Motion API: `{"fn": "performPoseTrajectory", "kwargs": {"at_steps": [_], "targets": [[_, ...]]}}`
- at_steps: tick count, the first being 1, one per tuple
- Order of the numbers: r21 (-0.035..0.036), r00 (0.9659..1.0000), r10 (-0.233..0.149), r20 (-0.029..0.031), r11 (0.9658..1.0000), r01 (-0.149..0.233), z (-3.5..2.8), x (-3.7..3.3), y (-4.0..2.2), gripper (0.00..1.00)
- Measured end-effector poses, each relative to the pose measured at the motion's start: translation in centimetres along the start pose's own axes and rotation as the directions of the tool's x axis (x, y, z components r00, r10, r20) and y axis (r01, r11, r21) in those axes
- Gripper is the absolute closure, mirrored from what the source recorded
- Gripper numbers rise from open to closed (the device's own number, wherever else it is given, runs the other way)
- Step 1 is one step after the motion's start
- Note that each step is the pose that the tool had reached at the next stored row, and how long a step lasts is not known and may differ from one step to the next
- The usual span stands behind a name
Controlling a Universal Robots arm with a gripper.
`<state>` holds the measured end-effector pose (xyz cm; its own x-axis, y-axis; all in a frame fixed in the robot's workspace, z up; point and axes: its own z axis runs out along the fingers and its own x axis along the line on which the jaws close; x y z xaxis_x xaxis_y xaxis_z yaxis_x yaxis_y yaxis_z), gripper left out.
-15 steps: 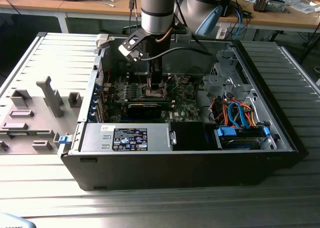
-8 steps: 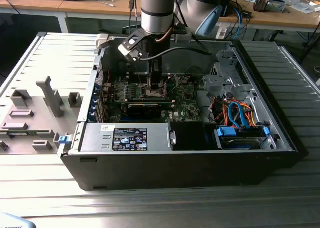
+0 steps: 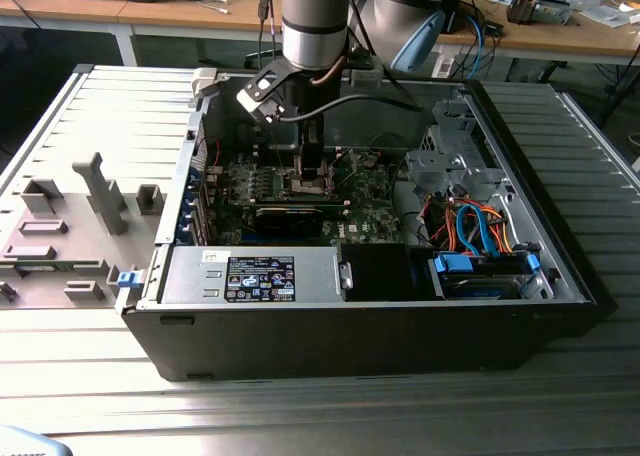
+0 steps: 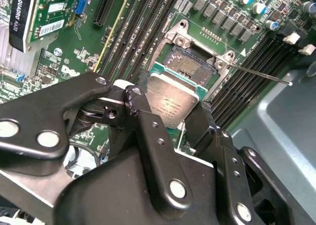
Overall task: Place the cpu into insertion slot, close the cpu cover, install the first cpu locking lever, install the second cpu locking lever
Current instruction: 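Place the cpu into insertion slot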
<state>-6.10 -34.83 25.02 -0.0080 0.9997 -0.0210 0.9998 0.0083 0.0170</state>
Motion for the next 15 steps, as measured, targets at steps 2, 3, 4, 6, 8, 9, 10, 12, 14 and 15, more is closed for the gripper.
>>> {"fn": "performPoseTrajectory", "kwargs": {"at_steps": [2,3,4,6,8,9,10,12,14,15], "targets": [[0.0001,1.0000,0.000,0.0000,1.0000,0.000,0.05,0.00,0.00,0.45],[0.0001,1.0000,0.000,0.0001,1.0000,0.000,0.07,0.00,0.00,0.45],[0.0001,1.0000,0.000,0.0001,1.0000,0.000,0.12,0.00,0.00,0.45],[0.0001,1.0000,0.000,0.0000,1.0000,0.000,0.18,0.01,0.00,0.45],[0.0001,1.0000,0.000,0.0000,1.0000,0.000,0.22,0.01,0.00,0.45],[0.0000,1.0000,0.000,0.0000,1.0000,0.000,0.24,0.01,0.00,0.45],[0.0001,1.0000,0.000,0.0001,1.0000,0.000,0.25,0.01,0.00,0.45],[0.0001,1.0000,0.000,0.0000,1.0000,0.000,0.35,0.01,-0.01,0.45],[0.0001,1.0000,0.000,0.0000,1.0000,0.000,0.37,0.01,-0.01,0.45],[0.0000,1.0000,0.000,0.0000,1.0000,0.000,0.40,0.01,-0.01,0.45]]}}
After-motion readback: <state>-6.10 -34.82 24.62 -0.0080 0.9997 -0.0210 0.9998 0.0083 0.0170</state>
